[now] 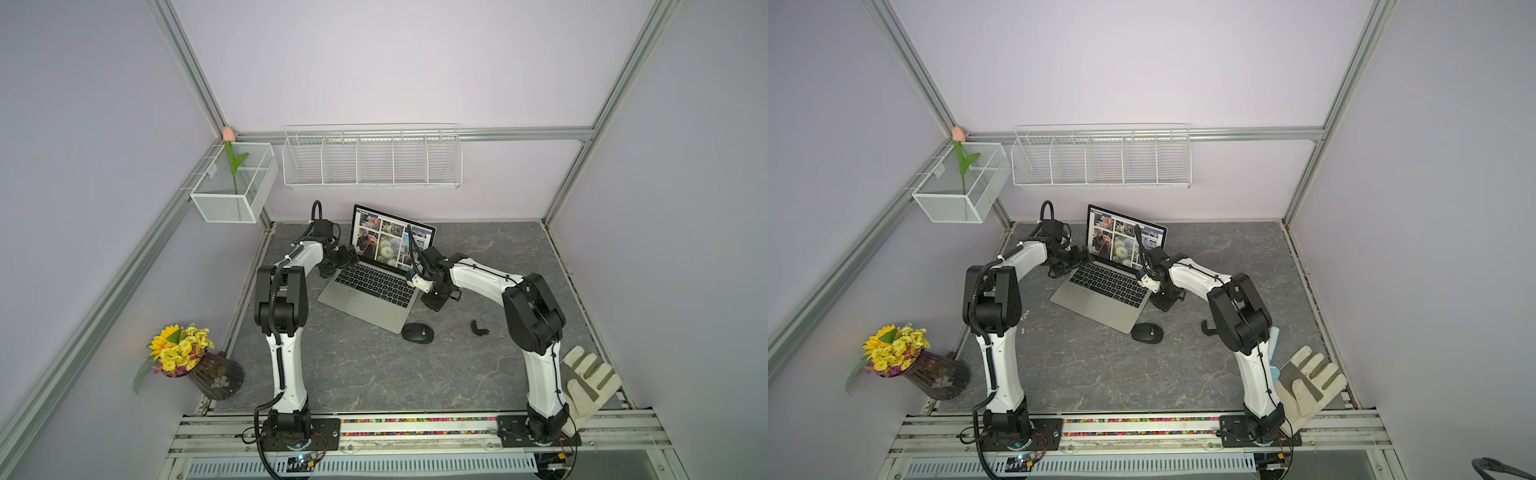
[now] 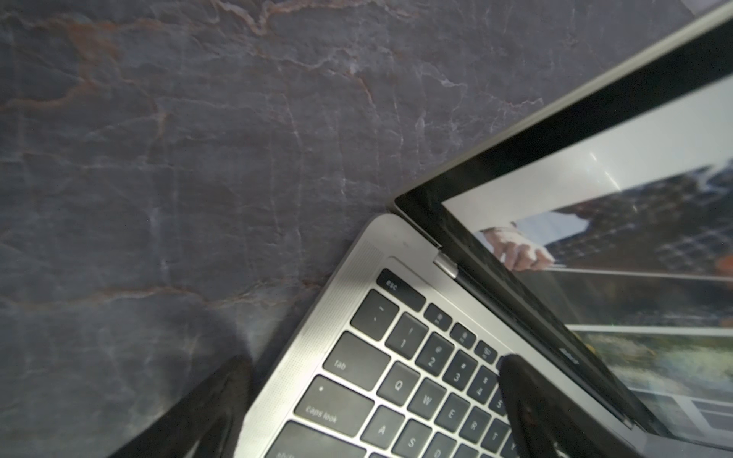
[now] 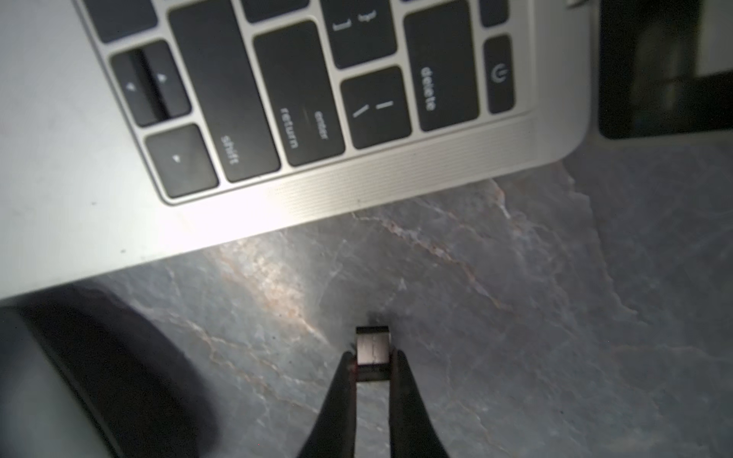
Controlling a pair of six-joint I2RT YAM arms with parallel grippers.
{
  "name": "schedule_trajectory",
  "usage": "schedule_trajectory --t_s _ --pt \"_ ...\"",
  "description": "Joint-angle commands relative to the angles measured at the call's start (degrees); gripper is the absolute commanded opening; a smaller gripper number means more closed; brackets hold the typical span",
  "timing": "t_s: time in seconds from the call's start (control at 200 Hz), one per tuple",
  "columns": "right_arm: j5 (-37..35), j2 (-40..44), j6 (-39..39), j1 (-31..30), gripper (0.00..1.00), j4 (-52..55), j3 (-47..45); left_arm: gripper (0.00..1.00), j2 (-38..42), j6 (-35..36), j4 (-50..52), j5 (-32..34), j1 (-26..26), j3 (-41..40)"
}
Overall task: Insert the wireless mouse receiver into the laptop
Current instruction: Pick up the USB plug at the center of the board, then insert the USB plug into the USB port.
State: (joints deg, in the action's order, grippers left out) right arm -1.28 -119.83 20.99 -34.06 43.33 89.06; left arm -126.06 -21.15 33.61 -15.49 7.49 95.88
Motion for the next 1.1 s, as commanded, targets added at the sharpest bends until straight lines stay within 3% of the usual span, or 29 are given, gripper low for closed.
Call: schedule_trajectory --t_s 0.0,0.125,1.1 --pt "-0.42 2.23 8.68 0.39 0.09 -4.40 -0.39 1.00 -2.16 -0.73 7.03 -1.73 0.07 -3.74" --pt "-1.38 0.21 11.95 0.36 0.09 -4.51 1.10 1.00 -2.03 -0.75 6.91 -1.91 0.07 -3.93" --pt "-0.74 -6.16 12.32 -1.95 0.09 -6.53 6.10 1.00 -1.42 -0.69 6.39 -2.09 -0.54 -5.28"
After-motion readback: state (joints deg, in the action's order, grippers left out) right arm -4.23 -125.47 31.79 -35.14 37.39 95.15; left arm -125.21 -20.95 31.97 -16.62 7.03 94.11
